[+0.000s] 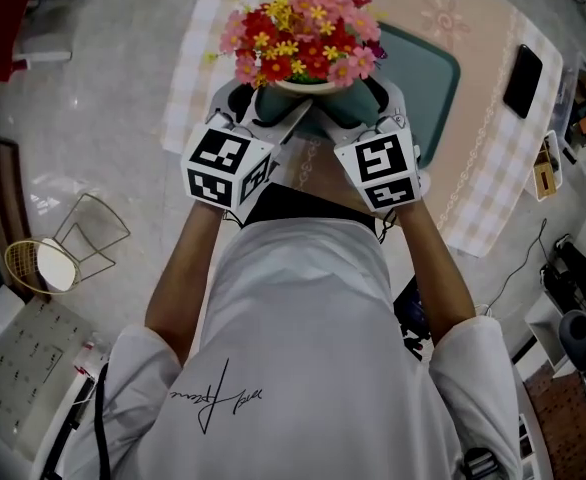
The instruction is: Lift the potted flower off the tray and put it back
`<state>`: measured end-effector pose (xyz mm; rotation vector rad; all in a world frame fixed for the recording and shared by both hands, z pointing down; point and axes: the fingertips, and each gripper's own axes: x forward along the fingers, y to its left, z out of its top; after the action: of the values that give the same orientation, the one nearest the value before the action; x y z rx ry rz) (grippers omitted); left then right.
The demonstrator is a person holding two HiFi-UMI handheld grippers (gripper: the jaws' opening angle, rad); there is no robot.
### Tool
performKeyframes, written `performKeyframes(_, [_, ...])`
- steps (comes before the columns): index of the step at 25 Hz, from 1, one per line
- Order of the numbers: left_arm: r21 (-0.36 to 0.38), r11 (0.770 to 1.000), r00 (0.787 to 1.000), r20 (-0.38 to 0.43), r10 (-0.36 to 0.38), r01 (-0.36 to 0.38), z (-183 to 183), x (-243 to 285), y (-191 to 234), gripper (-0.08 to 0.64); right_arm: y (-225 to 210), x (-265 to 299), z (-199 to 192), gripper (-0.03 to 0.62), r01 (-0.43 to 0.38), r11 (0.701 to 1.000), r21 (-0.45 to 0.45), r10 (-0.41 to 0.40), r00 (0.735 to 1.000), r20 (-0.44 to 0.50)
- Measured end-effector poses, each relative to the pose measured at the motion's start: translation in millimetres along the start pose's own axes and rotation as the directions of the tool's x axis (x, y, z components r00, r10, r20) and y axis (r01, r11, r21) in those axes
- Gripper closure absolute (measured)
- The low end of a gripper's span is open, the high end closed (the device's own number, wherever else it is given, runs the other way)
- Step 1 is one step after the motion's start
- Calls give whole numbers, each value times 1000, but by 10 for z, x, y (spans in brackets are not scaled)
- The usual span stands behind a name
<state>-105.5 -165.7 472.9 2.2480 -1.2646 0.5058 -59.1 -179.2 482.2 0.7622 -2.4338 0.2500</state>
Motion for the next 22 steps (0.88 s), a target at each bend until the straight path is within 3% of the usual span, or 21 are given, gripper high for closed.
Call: performKeyframes(22, [6, 1000, 1000, 22, -11, 11, 22, -585, -227, 242, 445, -405, 220, 235, 8, 1000, -14, -7, 999, 38])
